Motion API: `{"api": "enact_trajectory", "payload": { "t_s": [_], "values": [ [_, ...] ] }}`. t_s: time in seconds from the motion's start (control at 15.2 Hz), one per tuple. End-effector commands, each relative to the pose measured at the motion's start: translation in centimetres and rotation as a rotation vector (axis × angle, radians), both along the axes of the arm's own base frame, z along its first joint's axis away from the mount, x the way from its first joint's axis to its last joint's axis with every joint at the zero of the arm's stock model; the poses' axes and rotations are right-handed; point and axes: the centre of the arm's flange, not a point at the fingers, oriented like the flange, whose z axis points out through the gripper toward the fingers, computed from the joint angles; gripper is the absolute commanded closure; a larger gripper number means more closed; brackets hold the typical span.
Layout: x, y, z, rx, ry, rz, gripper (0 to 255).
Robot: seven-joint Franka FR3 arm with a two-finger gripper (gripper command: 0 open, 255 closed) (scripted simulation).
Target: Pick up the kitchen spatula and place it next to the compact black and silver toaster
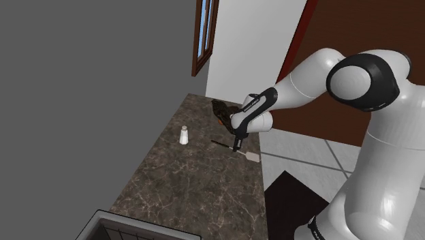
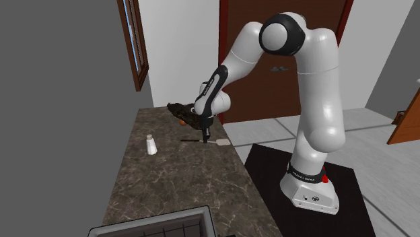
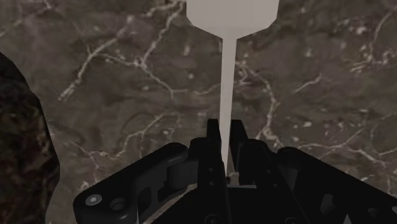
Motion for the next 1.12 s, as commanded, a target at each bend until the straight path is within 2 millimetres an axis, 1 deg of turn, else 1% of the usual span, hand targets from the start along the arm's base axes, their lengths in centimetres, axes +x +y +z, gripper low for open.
{"api": "enact_trajectory", "payload": {
  "t_s": [0.0, 1.06],
  "values": [
    [-0.1, 0.0, 1.0, 0.0, 0.0, 0.0, 255],
    [-0.1, 0.0, 9.5, 0.0, 0.0, 0.0, 255]
  ]
}}
